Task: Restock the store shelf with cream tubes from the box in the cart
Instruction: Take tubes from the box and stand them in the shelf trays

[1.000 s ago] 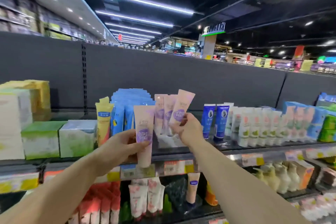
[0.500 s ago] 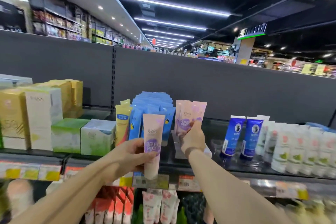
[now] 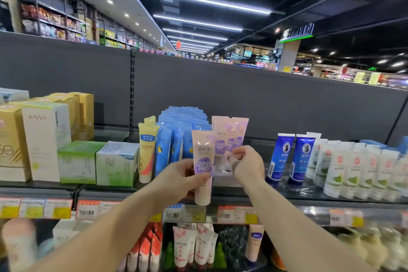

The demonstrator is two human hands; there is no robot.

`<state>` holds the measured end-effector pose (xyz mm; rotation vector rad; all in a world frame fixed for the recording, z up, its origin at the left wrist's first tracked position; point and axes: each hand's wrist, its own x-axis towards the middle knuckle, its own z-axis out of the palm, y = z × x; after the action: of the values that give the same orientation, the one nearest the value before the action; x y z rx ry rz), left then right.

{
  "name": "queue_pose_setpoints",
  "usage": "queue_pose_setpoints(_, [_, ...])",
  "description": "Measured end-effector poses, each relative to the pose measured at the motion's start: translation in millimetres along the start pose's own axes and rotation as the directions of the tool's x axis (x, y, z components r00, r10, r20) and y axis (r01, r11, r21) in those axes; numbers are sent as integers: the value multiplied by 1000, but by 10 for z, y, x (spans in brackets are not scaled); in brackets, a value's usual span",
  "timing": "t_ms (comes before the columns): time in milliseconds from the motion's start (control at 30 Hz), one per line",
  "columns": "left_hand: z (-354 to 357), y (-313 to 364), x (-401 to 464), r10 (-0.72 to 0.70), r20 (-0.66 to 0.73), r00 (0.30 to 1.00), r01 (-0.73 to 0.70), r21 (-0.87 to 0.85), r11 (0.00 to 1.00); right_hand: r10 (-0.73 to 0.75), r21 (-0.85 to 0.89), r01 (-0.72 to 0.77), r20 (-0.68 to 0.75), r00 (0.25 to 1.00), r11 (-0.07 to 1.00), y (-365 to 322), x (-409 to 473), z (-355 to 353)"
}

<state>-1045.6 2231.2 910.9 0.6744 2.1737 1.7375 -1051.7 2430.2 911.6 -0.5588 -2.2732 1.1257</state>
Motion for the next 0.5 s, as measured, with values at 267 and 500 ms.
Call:
queue_pose_setpoints(267, [427,206,207,86,-53,995,-87,-10,996,-32,123,-54,603,797,991,-114,-289,-737])
queue_pose_setpoints(500, [606,343,343,163,-45,986,-161,48,986,-186,-82,220,303,935,972,-90,-360,-585])
